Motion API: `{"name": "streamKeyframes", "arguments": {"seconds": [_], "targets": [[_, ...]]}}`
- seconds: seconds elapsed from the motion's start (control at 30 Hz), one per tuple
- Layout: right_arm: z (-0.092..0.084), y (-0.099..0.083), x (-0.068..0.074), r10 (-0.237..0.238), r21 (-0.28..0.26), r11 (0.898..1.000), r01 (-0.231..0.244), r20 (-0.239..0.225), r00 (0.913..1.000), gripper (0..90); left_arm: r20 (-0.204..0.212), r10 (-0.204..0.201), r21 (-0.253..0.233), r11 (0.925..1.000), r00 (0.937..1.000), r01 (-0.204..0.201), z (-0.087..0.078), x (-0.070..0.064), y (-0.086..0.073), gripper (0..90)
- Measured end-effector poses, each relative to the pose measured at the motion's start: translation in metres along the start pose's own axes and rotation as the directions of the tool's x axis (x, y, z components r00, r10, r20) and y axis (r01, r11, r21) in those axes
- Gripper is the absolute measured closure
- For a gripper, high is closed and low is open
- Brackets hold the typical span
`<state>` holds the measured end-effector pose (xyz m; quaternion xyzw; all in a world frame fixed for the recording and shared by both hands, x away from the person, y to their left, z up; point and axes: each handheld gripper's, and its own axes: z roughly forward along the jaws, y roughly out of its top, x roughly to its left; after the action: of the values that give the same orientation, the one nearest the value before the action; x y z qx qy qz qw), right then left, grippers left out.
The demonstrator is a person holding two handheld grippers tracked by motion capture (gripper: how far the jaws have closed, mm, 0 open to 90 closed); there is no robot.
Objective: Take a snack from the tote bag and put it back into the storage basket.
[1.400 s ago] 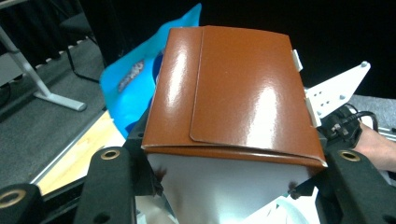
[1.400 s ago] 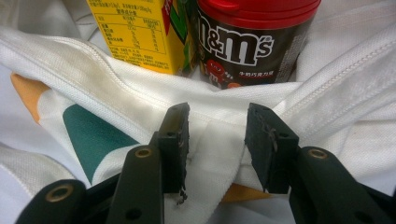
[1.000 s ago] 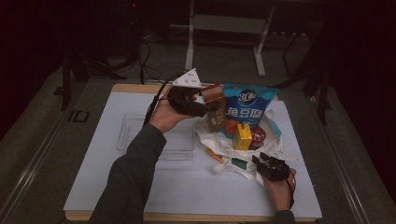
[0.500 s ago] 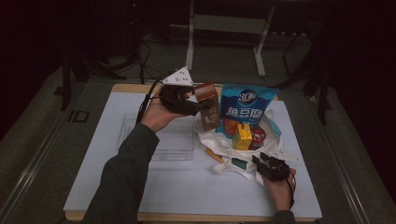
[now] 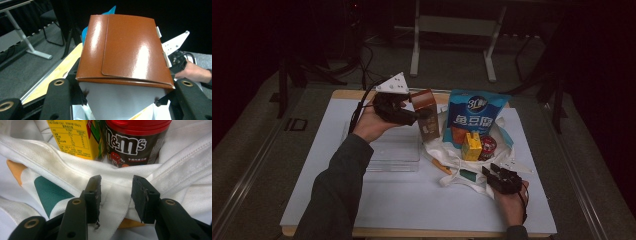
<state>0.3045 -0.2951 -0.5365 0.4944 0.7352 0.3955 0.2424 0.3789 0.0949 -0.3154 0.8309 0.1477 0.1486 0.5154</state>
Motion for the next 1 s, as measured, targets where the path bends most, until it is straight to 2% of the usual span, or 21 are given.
{"name": "streamKeyframes", "arguments": {"seconds": [0.27, 0.67, 1.0], "targets": [[0.000, 0.000, 0.000, 0.000, 0.000, 1.000, 0.000, 0.001, 1.0000, 59.2, -0.013, 0.009, 0.028, 0.9996, 0.9999, -0.009, -0.008, 0.003, -0.006, 43.0], [0.000, 0.000, 0.001, -0.003, -0.001, 1.000, 0.003, 0.003, 1.0000, 59.2, -0.036, -0.013, 0.055, 0.9984, 0.9993, 0.015, -0.019, 0.011, -0.025, 43.1], [0.000, 0.000, 0.001, -0.004, -0.001, 1.000, 0.004, 0.004, 1.0000, 59.2, -0.056, -0.016, 0.084, 0.9962, 0.9983, 0.020, -0.028, 0.016, -0.034, 43.1]]}}
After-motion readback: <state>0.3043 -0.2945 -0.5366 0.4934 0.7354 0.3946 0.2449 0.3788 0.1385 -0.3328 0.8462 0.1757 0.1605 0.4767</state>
